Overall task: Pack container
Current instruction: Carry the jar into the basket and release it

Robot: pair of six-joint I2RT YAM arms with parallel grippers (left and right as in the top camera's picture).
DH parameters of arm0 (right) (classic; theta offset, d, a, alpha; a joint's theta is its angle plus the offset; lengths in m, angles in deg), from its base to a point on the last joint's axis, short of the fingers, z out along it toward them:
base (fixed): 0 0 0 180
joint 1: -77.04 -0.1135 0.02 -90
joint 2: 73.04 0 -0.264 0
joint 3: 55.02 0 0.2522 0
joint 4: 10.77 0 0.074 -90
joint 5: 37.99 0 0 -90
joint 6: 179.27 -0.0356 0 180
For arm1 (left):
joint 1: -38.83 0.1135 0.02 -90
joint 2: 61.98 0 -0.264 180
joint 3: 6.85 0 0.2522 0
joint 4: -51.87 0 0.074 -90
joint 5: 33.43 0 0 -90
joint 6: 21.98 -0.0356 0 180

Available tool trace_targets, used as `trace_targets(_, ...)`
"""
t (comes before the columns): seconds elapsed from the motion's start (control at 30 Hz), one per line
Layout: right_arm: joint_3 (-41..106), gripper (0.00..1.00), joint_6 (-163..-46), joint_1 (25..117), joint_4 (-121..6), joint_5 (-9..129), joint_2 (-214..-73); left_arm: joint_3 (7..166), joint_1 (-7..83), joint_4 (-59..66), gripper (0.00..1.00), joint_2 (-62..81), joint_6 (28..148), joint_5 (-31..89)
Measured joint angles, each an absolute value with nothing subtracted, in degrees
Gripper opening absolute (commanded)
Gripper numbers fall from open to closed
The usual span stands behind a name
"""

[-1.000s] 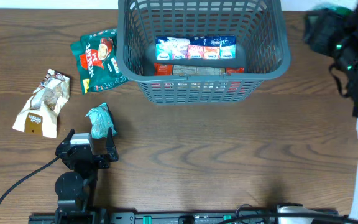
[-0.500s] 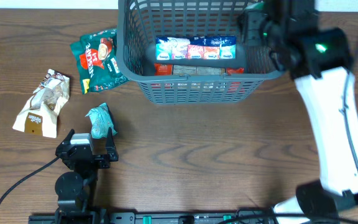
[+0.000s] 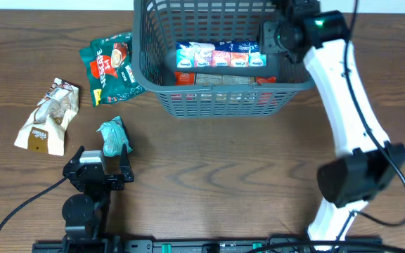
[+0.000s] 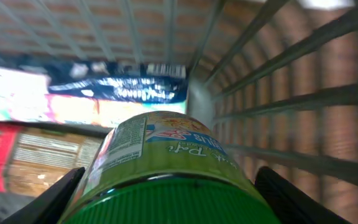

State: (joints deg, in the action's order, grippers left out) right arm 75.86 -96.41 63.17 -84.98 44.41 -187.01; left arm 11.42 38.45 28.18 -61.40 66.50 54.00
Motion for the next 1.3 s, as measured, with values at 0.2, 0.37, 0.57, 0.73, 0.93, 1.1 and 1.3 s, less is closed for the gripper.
trace_targets(0.2,75.86,0.01,-95.82,63.17,-85.50,46.99,-192.85,11.42,38.45,28.18,0.99,-61.40,66.50,54.00)
trace_targets(0.37,75.86,0.01,-95.65,63.17,-85.13,48.22,-193.59,11.42,38.45,28.20,0.99,-61.40,66.50,54.00)
trace_targets(0.57,75.86,0.61,-95.12,63.17,-85.20,48.63,-193.59,11.42,38.45,28.20,0.99,-61.40,66.50,54.00)
trace_targets(0.73,75.92,0.74,-94.44,63.17,-85.59,48.76,-193.57,11.42,38.45,28.20,0.99,-61.40,66.50,54.00)
trace_targets(0.93,75.97,0.72,-94.22,63.17,-85.68,48.83,-193.57,11.42,38.45,28.18,0.99,-61.40,66.50,54.00)
trace_targets(1.1,76.56,0.68,-94.16,62.93,-86.05,48.81,-193.50,11.42,38.45,28.20,0.99,-61.40,66.50,54.00)
trace_targets(1.3,86.26,0.71,-95.60,61.84,-89.42,45.68,-191.75,11.42,38.45,28.20,0.99,-61.40,66.50,54.00)
